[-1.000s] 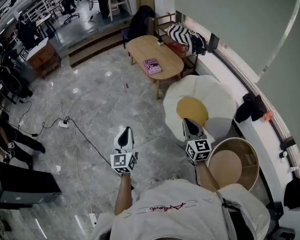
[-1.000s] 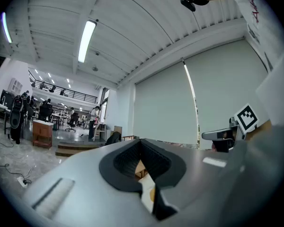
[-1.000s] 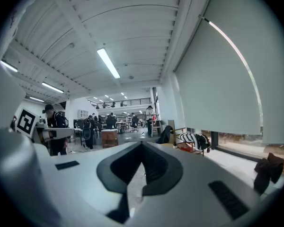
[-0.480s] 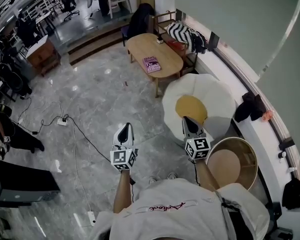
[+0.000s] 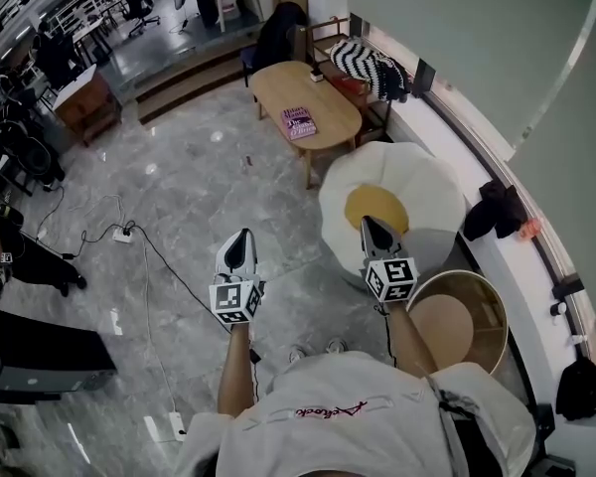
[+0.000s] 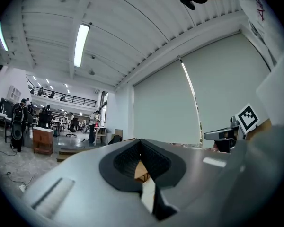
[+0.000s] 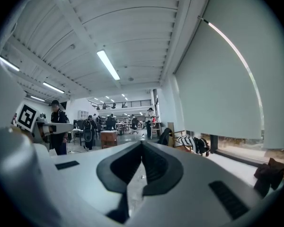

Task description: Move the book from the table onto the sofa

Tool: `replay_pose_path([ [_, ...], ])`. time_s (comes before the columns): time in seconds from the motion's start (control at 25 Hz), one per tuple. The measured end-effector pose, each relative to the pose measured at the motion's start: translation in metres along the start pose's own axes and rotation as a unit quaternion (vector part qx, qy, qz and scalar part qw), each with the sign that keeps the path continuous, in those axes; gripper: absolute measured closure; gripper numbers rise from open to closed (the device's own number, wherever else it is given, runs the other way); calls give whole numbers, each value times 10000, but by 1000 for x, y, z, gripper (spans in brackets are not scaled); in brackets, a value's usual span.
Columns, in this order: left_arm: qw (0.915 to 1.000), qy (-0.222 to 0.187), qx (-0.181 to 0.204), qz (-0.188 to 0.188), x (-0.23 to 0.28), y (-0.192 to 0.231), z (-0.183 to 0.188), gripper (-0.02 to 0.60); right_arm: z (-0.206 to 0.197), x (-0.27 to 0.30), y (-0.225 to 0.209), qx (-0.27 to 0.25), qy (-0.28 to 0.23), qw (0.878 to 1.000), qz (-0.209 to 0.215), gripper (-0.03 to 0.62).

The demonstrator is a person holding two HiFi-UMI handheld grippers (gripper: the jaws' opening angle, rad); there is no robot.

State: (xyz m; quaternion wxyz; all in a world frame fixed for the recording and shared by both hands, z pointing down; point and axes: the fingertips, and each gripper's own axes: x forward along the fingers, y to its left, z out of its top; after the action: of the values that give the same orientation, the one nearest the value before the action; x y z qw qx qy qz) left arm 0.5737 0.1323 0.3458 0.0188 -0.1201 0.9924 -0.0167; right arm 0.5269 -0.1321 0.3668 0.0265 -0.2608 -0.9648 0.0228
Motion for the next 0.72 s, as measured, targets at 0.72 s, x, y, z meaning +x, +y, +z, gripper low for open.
replay_pose_path([
  [0.72, 9992, -31, -158, 353, 29, -13, 2, 572, 3, 15, -44, -180, 8, 9996, 207, 586],
])
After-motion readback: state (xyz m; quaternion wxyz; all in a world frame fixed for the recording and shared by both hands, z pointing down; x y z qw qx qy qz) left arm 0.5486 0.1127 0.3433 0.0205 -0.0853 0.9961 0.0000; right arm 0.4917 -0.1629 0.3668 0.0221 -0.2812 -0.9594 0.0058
